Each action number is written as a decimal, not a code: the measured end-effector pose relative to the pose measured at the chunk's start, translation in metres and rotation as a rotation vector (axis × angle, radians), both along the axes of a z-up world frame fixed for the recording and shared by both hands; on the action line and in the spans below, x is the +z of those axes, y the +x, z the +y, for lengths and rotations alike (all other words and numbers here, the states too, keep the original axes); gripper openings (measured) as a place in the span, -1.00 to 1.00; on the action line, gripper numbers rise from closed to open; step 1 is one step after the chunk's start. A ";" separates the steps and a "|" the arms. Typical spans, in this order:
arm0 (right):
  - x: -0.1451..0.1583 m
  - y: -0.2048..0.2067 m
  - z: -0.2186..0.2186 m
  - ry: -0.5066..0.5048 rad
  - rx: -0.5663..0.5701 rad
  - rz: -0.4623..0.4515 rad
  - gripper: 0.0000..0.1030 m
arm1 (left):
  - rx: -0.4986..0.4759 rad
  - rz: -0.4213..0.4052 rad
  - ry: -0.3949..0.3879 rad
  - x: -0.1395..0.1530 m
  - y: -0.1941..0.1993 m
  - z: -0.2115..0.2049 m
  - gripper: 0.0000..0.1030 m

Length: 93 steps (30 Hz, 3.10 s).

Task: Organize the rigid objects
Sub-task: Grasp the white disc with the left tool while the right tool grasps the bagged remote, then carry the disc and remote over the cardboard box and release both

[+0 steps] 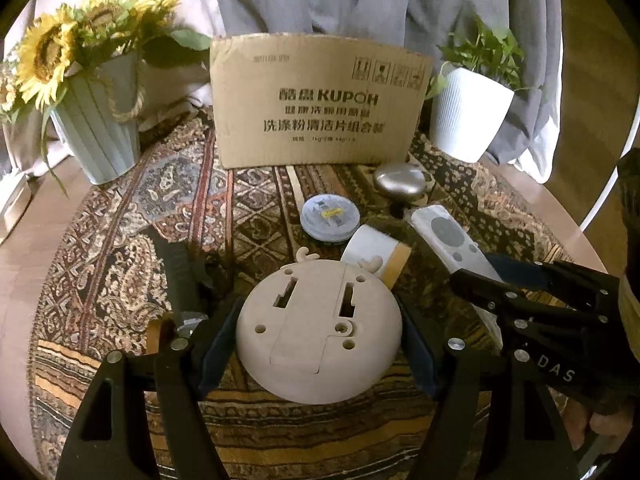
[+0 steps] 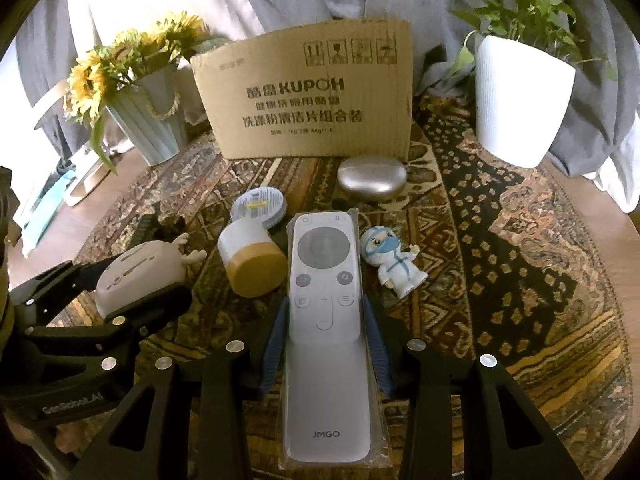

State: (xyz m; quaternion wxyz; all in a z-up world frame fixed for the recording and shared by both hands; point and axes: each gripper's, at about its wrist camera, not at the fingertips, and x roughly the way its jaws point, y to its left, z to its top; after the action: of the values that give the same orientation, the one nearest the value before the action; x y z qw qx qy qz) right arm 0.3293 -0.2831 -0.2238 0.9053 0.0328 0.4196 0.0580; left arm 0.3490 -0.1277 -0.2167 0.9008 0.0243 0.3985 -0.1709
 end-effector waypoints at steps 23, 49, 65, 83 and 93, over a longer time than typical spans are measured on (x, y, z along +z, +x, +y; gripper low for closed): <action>0.093 -0.011 -0.003 -0.002 -0.015 -0.139 -0.23 | 0.047 -0.178 -0.017 0.094 -0.007 0.001 0.43; 0.173 0.030 -0.007 0.038 0.002 -0.302 -0.23 | 0.093 -0.316 -0.030 0.166 0.033 -0.003 0.43; 0.182 0.093 -0.012 0.030 0.044 -0.326 -0.23 | 0.108 -0.366 0.005 0.175 0.093 -0.011 0.43; 0.183 0.161 -0.013 -0.002 0.120 -0.317 -0.23 | 0.064 -0.319 0.051 0.165 0.163 -0.020 0.43; 0.167 0.206 -0.009 -0.050 0.186 -0.271 -0.23 | 0.057 -0.263 0.110 0.147 0.206 -0.023 0.43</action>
State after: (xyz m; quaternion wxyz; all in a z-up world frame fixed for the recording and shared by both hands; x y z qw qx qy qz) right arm 0.5355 -0.2920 -0.0572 0.9449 -0.0369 0.2961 0.1348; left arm 0.5555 -0.1508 -0.0697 0.9470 0.0844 0.2863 -0.1184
